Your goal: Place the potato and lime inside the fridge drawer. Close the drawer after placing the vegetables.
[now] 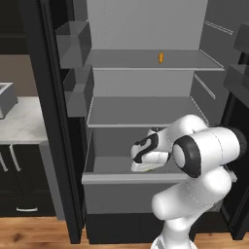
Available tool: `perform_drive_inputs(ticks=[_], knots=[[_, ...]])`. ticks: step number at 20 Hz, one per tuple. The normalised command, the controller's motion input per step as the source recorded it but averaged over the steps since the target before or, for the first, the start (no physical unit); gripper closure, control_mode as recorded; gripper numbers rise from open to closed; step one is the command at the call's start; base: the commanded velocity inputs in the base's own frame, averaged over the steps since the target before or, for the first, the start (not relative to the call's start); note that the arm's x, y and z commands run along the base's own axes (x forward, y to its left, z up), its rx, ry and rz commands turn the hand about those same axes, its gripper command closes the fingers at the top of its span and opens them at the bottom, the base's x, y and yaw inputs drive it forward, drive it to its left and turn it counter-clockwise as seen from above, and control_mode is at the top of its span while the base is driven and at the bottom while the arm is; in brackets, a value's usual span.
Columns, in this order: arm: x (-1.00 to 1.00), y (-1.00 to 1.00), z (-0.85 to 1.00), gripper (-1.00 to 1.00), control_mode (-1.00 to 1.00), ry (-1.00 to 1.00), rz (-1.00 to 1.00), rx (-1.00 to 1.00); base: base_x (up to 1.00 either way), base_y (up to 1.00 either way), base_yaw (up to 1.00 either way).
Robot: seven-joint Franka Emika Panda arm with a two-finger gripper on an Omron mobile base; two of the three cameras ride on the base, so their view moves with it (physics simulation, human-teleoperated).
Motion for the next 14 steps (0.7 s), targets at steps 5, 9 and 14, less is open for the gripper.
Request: perform_drive_inputs(ticks=[5,9,14], knots=[[-0.01,0.02,-0.55,-1.0,-1.0,0.07,0.0,0.0,0.0,0.0,0.0],[-0.18,0.0,0.0,-1.0,-1.0,0.0,0.0,0.0,0.0,0.0,0.0],[-0.08,0.0,0.53,-1.0,-1.0,-0.02,0.0,0.0,0.0,0.0,0.0]])
